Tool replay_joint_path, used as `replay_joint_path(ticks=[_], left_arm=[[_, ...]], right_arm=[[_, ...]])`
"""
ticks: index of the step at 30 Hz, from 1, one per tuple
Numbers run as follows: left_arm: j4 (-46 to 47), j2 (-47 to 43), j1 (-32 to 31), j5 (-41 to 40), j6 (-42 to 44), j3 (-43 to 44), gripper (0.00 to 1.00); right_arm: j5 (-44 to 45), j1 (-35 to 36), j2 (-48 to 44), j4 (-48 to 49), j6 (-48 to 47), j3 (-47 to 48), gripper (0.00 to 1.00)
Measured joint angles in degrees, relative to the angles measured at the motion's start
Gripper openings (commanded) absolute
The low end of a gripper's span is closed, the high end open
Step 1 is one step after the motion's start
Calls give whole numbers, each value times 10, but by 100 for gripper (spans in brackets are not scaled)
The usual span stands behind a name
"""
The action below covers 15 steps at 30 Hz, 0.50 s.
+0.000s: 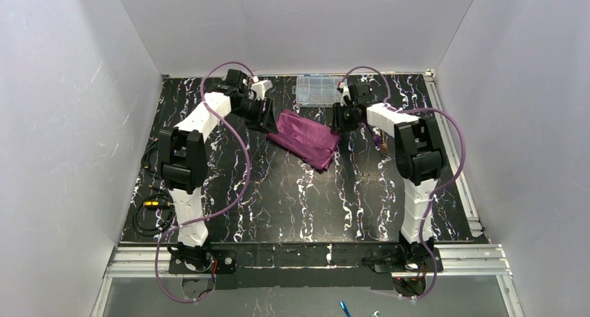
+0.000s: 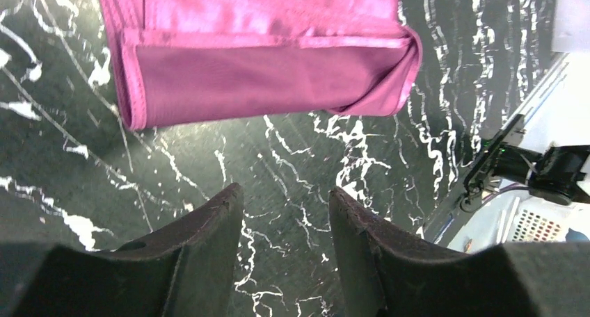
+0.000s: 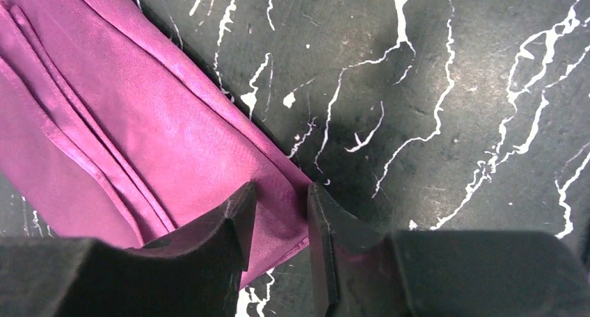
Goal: Fold the napkin into a case and place the utensils inside
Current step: Smooth out the 2/3-rectangle-folded napkin at the center of the board.
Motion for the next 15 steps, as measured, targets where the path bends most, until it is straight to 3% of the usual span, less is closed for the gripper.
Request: replay_joint_path(ticks=[3, 8, 15], left_arm=[[-7, -9, 2, -24, 4, -25, 43], [-17, 55, 2, -44, -5, -24, 40], [-42, 136, 2, -62, -21, 53, 37]], right_arm=[[5, 0, -1, 3, 0, -9, 37], [4, 2, -49, 28, 2, -84, 36], [-11, 38, -162, 29, 29, -234, 35]])
